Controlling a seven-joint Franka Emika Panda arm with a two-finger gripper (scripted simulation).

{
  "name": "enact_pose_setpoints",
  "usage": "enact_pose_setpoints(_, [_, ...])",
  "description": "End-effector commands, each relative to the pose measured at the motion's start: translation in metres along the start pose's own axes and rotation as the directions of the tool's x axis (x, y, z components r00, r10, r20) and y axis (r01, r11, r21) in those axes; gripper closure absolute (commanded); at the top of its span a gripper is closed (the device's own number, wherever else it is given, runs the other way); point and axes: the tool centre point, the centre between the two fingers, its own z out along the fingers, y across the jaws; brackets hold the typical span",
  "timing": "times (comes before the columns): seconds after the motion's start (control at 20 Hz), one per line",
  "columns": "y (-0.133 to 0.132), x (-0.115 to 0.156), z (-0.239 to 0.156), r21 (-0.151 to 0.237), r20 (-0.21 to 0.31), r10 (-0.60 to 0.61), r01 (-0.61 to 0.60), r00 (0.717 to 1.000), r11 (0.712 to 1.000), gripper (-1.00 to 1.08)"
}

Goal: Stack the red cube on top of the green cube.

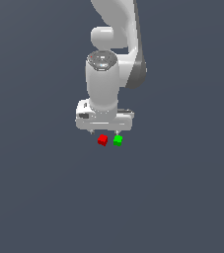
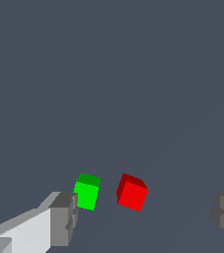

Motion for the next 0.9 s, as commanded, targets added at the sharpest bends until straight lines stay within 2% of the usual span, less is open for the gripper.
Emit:
enact_pose_setpoints(0.0, [0.000, 0.000, 0.000, 0.000, 0.000, 0.000, 0.000, 1.000, 1.000, -0.92])
enact_pose_setpoints(0.4, [-0.001, -0.003, 0.004, 0.001, 0.000, -0.045, 0.045, 0.999, 0.999, -0.92])
enact_pose_setpoints(0.85, [-0.004, -0.013, 0.019, 0.004, -0.002, -0.200, 0.200, 0.980, 0.980, -0.92])
